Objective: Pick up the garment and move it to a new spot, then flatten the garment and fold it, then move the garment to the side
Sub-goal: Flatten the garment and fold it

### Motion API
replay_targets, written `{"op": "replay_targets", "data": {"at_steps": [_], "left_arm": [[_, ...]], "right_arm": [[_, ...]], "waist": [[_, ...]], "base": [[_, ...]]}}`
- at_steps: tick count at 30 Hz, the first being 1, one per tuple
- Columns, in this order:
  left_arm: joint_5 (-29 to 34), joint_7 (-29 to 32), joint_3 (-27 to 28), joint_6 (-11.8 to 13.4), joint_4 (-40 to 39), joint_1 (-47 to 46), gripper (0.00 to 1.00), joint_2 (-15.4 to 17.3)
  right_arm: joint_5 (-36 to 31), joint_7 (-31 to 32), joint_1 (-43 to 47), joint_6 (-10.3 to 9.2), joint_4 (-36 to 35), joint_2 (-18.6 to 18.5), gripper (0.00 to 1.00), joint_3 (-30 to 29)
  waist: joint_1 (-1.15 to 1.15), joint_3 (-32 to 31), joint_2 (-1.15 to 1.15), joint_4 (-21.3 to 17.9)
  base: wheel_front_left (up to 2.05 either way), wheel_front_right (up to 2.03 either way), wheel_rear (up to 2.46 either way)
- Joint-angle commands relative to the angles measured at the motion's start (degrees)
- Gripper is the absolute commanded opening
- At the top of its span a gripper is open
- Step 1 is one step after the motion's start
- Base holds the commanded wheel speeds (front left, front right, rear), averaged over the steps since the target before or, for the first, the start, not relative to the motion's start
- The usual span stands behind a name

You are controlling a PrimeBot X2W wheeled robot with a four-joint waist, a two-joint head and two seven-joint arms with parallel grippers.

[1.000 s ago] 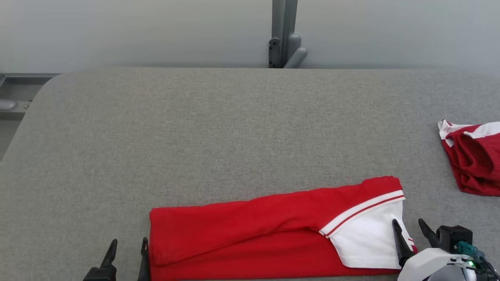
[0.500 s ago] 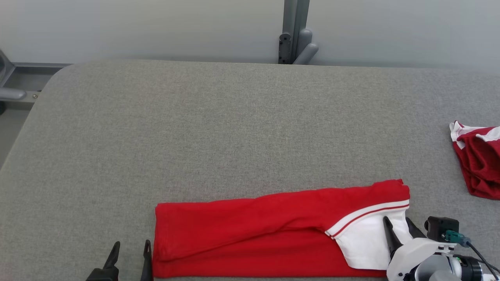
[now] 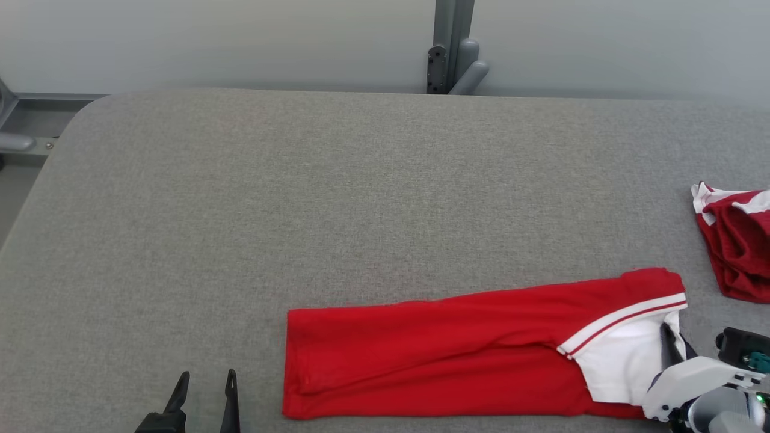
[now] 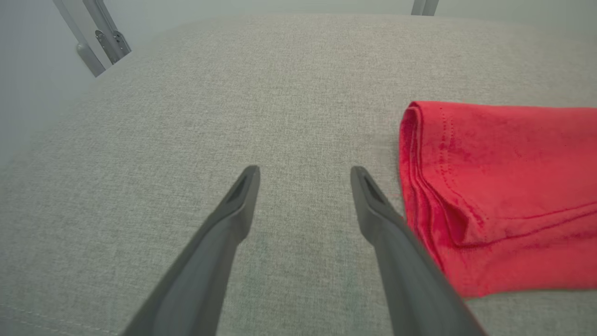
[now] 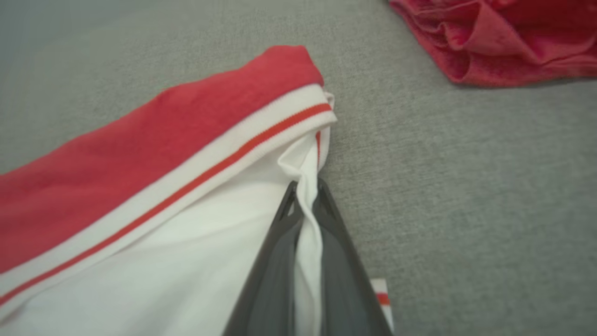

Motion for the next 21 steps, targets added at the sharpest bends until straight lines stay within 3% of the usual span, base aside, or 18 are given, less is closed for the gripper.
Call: {"op": "replay_targets", "data": {"at_steps": [1, 6, 9, 15, 21], "left_arm": [[-0.6, 0.0, -0.2, 0.3, 0.2, 0.1, 1.00, 0.1], [-1.2, 0.0, -0.9, 0.2, 0.4, 0.7, 1.00, 0.1], [-1.5, 0.0, -1.9, 0.0, 0.5, 0.5, 1.00, 0.1], [-2.1, 0.0, -3.6, 0.4, 0.4, -0.9, 1.00, 0.1], [-2.4, 0.0, -5.7, 0.3, 0.3, -1.8, 1.00, 0.2]], "right_arm": [[-0.7, 0.2, 1.7, -0.57, -1.6, -0.7, 0.00, -1.3], [-0.1, 0.1, 3.5, -0.52, -8.9, 0.5, 0.00, 1.5], [3.2, 0.1, 5.6, -0.49, -15.3, 0.4, 0.00, 8.6], [14.0, 3.0, 9.3, -0.48, -30.4, -3.9, 0.00, 23.3], [19.8, 7.4, 9.4, -0.48, -36.7, -4.1, 0.00, 33.2]], "waist": [[0.00, -0.3, 0.50, -0.8], [0.00, -1.0, 0.50, -2.3], [0.00, -1.4, 0.50, -3.4], [0.00, -1.5, 0.50, -4.0], [0.00, -1.3, 0.50, -0.8]], "base": [[0.00, 0.00, 0.00], [0.00, 0.00, 0.00], [0.00, 0.00, 0.00], [0.00, 0.00, 0.00], [0.00, 0.00, 0.00]]}}
